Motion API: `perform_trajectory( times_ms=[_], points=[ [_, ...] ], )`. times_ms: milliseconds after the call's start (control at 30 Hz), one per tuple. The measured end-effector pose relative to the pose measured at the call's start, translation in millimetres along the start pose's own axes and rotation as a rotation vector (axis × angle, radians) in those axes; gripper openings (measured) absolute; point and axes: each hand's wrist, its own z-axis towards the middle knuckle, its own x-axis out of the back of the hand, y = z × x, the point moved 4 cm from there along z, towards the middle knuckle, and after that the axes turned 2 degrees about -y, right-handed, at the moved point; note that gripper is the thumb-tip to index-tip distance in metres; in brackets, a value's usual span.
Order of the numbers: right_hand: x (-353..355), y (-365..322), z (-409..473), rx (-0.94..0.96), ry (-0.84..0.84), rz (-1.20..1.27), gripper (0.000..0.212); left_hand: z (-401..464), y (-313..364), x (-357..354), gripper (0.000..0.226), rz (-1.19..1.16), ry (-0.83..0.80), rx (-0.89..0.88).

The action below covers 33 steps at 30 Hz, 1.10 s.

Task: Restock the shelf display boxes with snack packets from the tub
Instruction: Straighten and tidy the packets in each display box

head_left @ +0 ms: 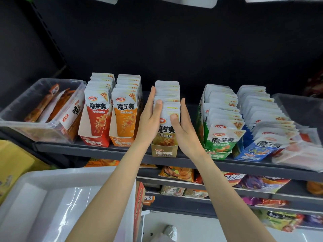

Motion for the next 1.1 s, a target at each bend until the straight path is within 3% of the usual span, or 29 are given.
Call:
perform_trajectory(
  times_ms=[133, 300, 367, 433, 533, 733, 833, 933, 1033, 1100],
  points=[
    [0, 9, -15, -0.062, -0.037, 0.032, 0.082, -3, 7, 3, 0.053, 0.037, 0.001, -0.086],
    [1, 10, -27, -0.083, -0.033, 0.035, 0.077, -20, 28, 4, 0.047, 0.64, 0.115, -0.434],
    [2, 8, -28, -0.079, -0.039, 0.041, 0.071, -26, 28, -5, 0.047, 0.893, 0.049, -0.571],
    [2, 6, -28, -0.082, -0.049, 0.032, 0.064, -25, 20, -12, 0.049, 1.108, -0.028, -0.576],
    [0, 6, -26, -0.068, -0.059, -0.016, 0.06, -13, 12, -13, 0.054, 1.212, -0.076, -0.464],
    [2, 6, -26, -0.046, -0.067, -0.089, 0.067, -8, 8, -18, 0.059, 1.193, -0.133, -0.398],
    [2, 7, -26, -0.047, -0.066, -0.091, 0.068, -9, 10, -16, 0.058, 1.068, -0.139, -0.411],
    [0, 8, -28, -0.063, -0.065, -0.065, 0.071, -15, 13, -10, 0.063, 0.749, -0.05, -0.382],
    [1, 5, -30, -0.068, -0.055, -0.043, 0.076, -21, 13, -5, 0.084, 0.313, 0.037, -0.098],
    [2, 1, -29, -0.052, -0.052, -0.048, 0.078, -24, 13, -6, 0.082, 0.038, 0.01, 0.079]
  ],
)
